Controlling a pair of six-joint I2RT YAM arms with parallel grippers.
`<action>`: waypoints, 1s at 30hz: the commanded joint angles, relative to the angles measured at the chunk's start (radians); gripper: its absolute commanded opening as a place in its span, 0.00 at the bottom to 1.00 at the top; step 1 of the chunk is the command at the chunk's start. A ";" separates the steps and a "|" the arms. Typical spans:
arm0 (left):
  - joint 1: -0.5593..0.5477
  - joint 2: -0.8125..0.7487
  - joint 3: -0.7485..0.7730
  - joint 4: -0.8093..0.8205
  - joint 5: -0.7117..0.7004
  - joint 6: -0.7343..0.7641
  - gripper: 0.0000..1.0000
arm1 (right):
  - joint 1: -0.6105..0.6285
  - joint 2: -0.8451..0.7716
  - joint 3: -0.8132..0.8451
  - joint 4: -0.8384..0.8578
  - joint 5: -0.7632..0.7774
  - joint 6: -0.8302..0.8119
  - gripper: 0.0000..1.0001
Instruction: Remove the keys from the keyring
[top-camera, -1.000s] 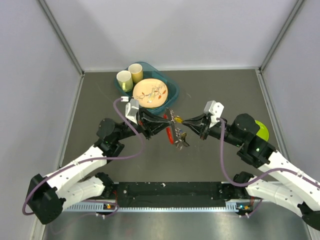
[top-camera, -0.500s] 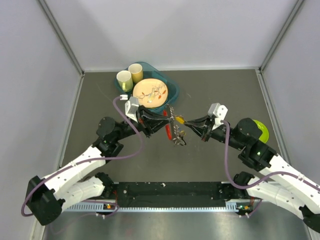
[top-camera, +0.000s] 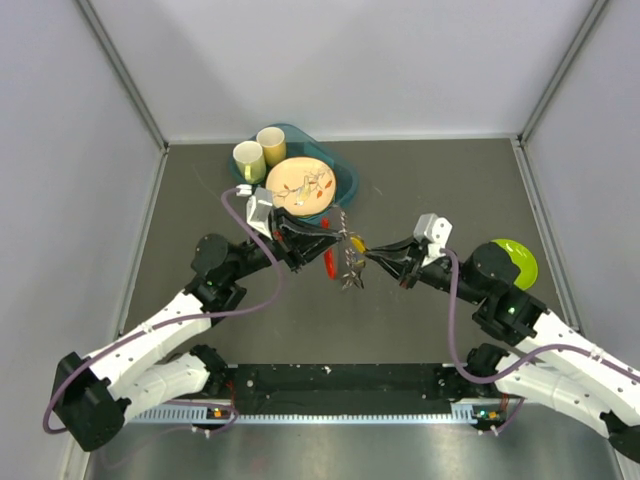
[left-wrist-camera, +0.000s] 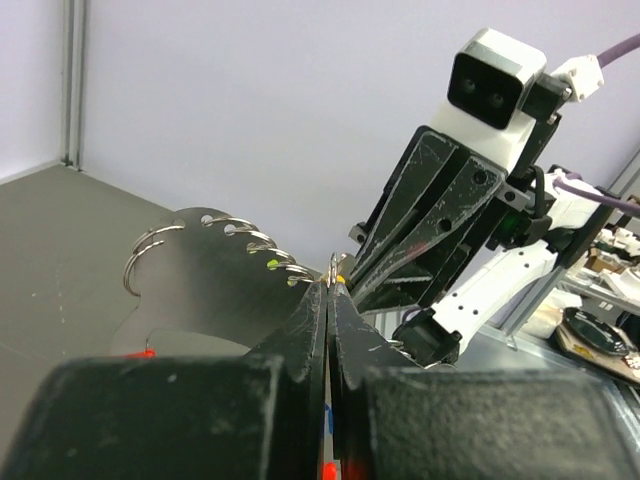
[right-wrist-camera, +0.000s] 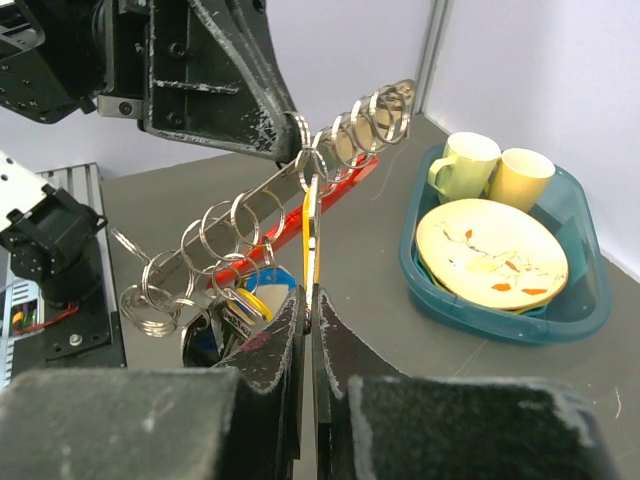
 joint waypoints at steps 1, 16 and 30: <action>0.007 0.004 0.025 0.151 -0.039 -0.066 0.00 | 0.051 0.028 -0.003 0.043 0.010 -0.020 0.00; 0.012 -0.027 0.011 0.131 -0.108 -0.067 0.00 | 0.160 0.071 -0.031 0.037 0.172 -0.069 0.00; 0.012 -0.045 -0.018 0.118 -0.149 -0.034 0.00 | 0.251 0.125 0.052 -0.029 0.360 -0.132 0.17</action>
